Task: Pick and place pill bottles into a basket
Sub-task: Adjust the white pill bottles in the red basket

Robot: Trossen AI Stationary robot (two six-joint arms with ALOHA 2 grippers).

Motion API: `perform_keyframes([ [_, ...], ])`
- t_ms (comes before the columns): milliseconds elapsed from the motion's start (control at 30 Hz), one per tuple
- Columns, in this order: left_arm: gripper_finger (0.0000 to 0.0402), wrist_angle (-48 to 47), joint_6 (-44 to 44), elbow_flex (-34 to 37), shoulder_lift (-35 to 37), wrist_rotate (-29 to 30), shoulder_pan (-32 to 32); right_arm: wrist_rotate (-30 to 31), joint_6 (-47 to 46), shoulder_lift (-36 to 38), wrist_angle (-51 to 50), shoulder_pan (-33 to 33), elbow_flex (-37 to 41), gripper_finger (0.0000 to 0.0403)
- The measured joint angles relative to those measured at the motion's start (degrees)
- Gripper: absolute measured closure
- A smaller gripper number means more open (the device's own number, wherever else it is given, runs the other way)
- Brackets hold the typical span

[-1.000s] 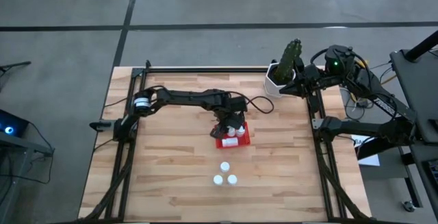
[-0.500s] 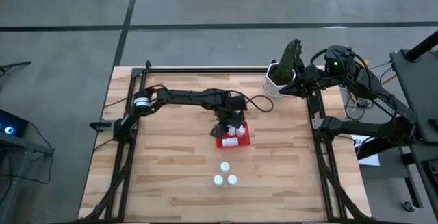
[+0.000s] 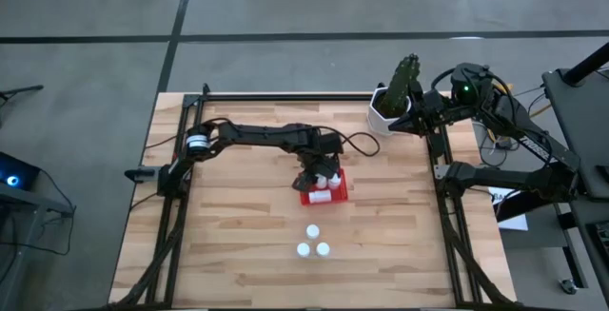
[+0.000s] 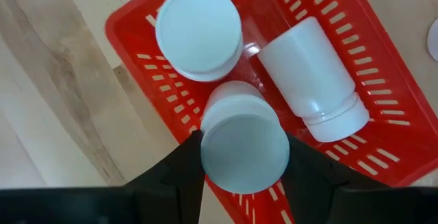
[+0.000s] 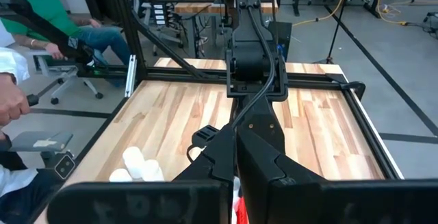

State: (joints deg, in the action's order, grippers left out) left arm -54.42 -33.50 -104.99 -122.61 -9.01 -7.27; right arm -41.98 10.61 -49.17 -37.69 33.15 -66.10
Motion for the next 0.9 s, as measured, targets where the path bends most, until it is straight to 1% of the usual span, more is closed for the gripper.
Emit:
perform_keyframes([
  [367,0.0258,0.0,0.2,0.3,-0.1,0.0,0.0,0.0,0.1,0.0,-0.1,0.0,0.0,0.0394],
  [567,0.0221,0.6,0.9,0.3,-0.1,0.0,0.0,0.1,0.4,0.0,-0.7,0.0,0.0,0.0394],
  [900,0.0213,1.0,1.8,0.2,-0.1,0.0,0.1,0.1,1.0,0.0,-1.1,0.0,0.0,0.0394],
])
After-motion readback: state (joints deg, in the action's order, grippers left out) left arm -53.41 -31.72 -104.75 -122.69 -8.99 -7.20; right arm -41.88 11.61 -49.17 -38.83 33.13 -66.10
